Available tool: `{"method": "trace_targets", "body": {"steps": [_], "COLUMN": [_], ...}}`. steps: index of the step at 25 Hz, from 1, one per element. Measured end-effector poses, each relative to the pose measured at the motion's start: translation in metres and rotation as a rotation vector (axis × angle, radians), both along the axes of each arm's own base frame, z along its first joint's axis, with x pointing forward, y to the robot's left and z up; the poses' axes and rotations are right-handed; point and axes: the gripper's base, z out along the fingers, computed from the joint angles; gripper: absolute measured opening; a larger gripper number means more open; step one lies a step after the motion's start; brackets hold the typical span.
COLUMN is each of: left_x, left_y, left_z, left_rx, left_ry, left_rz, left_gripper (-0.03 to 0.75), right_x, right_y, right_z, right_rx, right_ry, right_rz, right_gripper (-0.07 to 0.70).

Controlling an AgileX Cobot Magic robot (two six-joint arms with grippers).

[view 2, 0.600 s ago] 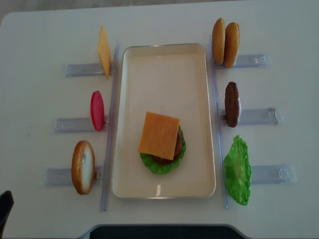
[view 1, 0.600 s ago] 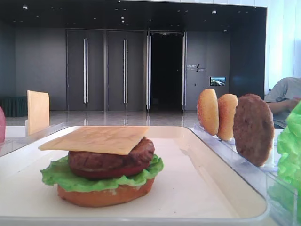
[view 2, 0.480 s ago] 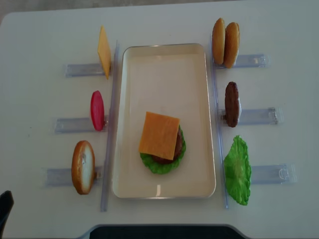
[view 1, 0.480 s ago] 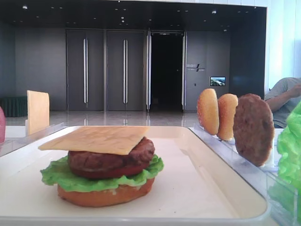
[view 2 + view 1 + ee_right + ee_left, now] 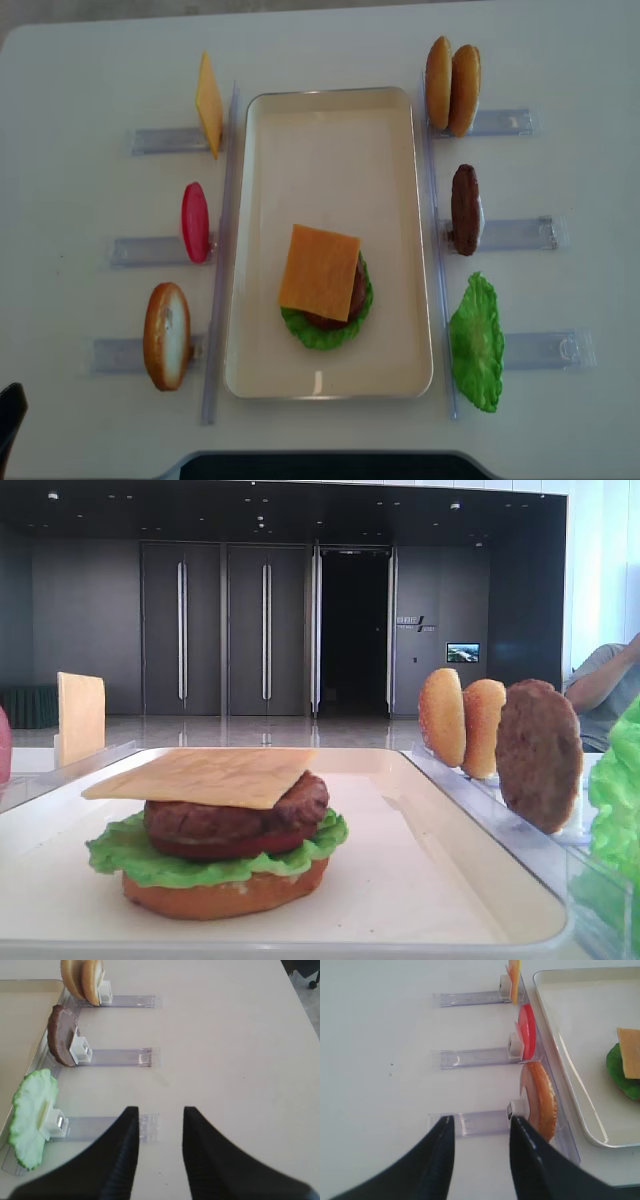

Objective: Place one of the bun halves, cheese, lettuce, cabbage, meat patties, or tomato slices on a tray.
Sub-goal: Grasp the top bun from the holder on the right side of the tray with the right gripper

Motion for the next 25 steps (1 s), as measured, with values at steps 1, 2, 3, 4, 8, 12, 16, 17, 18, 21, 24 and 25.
{"method": "trace_targets", "body": {"steps": [1, 2, 3, 4, 8, 12, 16, 17, 18, 21, 24, 25], "left_x": [0.0, 0.0, 0.0, 0.0, 0.0, 0.0, 0.0, 0.0, 0.0, 0.0, 0.0, 0.0], "left_y": [0.0, 0.0, 0.0, 0.0, 0.0, 0.0, 0.0, 0.0, 0.0, 0.0, 0.0, 0.0], "left_z": [0.0, 0.0, 0.0, 0.0, 0.0, 0.0, 0.0, 0.0, 0.0, 0.0, 0.0, 0.0], "left_rx": [0.0, 0.0, 0.0, 0.0, 0.0, 0.0, 0.001, 0.001, 0.001, 0.0, 0.0, 0.0], "left_ry": [0.0, 0.0, 0.0, 0.0, 0.0, 0.0, 0.0, 0.0, 0.0, 0.0, 0.0, 0.0], "left_rz": [0.0, 0.0, 0.0, 0.0, 0.0, 0.0, 0.0, 0.0, 0.0, 0.001, 0.001, 0.001], "left_gripper": [0.285, 0.285, 0.285, 0.285, 0.285, 0.283, 0.283, 0.283, 0.283, 0.282, 0.282, 0.282], "right_x": [0.0, 0.0, 0.0, 0.0, 0.0, 0.006, 0.027, 0.032, 0.04, 0.063, 0.09, 0.101], "right_y": [0.0, 0.0, 0.0, 0.0, 0.0, 0.0, 0.002, 0.002, 0.002, 0.005, 0.008, 0.009], "right_z": [0.0, 0.0, 0.0, 0.0, 0.0, 0.0, 0.006, 0.008, 0.011, 0.021, 0.032, 0.036], "right_rx": [0.0, 0.0, 0.0, 0.0, -0.001, -0.008, -0.019, -0.021, -0.023, -0.017, -0.02, -0.019], "right_ry": [0.0, 0.0, 0.0, 0.0, 0.0, 0.042, 0.15, 0.168, 0.188, 0.245, 0.306, 0.332], "right_rz": [0.0, 0.0, 0.0, 0.0, 0.001, 0.004, 0.007, 0.008, 0.009, 0.02, 0.034, 0.038], "right_gripper": [0.241, 0.241, 0.241, 0.24, 0.24, 0.24, 0.24, 0.243, 0.247, 0.274, 0.295, 0.298]}}
